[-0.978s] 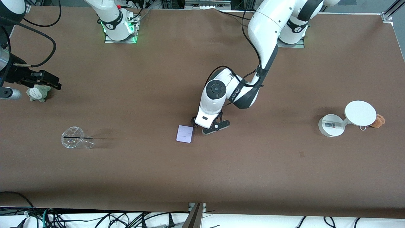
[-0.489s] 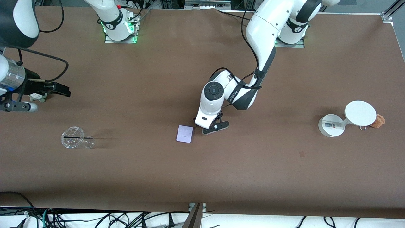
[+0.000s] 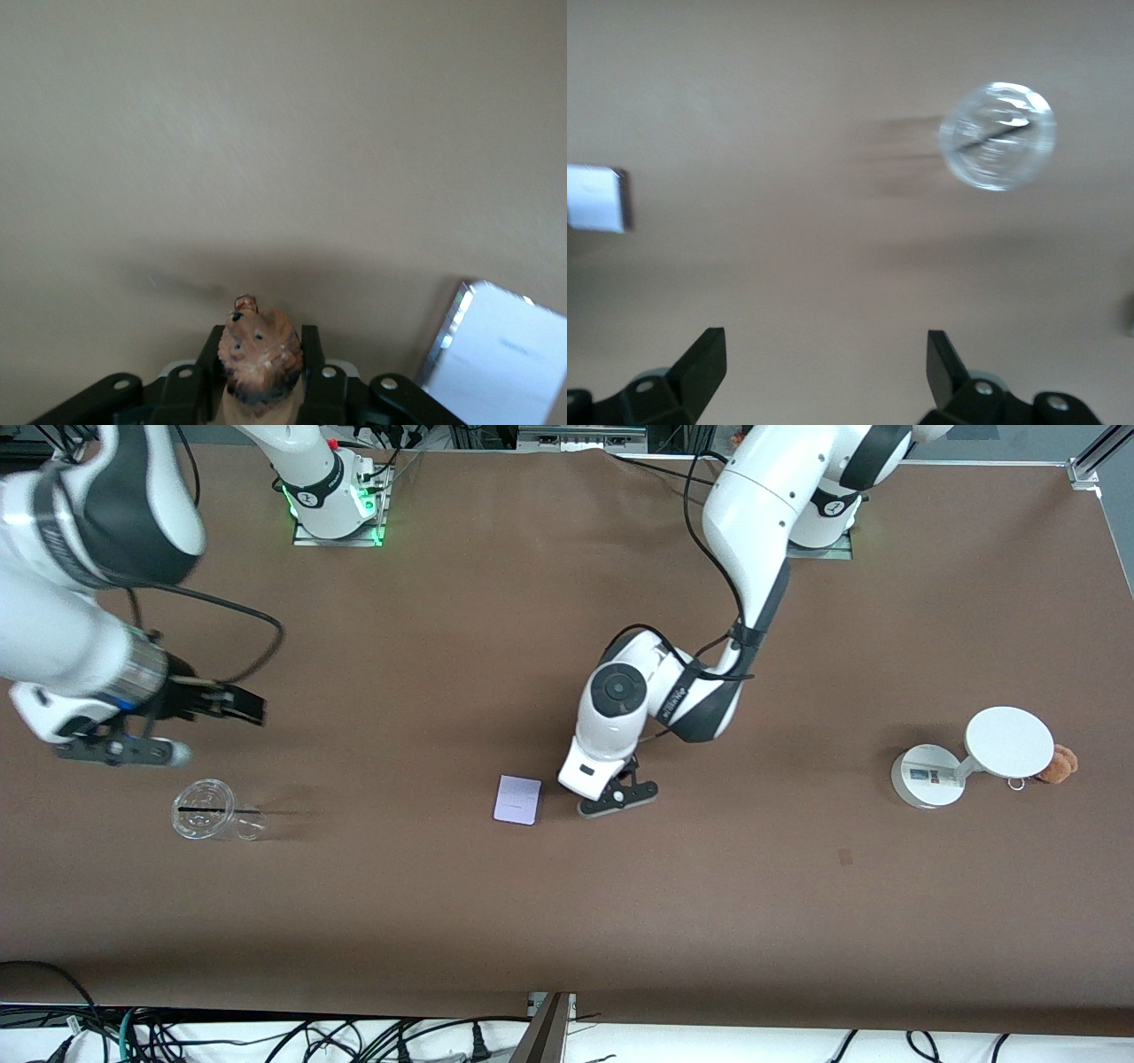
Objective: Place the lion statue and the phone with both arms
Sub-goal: 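Grasp the lion with the left gripper while the right gripper reaches out, then lift the lion with the left gripper while the right gripper grasps the phone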
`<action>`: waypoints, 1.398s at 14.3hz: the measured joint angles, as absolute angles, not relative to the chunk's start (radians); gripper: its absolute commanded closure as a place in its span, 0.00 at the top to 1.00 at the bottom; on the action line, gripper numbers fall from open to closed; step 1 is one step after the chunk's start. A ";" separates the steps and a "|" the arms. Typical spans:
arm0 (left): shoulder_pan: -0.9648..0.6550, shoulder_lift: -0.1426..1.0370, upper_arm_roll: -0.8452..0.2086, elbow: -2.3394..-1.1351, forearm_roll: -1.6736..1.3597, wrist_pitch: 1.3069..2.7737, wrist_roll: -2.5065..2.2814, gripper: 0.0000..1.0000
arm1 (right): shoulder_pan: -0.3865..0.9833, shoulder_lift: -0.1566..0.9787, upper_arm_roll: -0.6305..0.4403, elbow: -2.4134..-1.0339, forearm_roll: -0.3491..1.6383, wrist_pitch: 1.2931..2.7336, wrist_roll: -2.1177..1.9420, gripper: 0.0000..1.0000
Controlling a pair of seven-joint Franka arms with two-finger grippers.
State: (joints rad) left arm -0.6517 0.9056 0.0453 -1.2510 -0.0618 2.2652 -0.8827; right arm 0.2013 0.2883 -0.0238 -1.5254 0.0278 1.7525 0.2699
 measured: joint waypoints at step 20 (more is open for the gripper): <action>-0.159 0.567 0.045 -1.764 -0.061 2.246 -0.031 0.00 | 0.601 0.871 -0.023 -1.338 0.029 2.308 0.713 1.00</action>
State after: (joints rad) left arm -0.1590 0.5666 0.0455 -1.7642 -0.0605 2.2463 -0.0308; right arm 0.6014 0.8706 -0.0229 -1.3380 0.0285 2.3079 0.7130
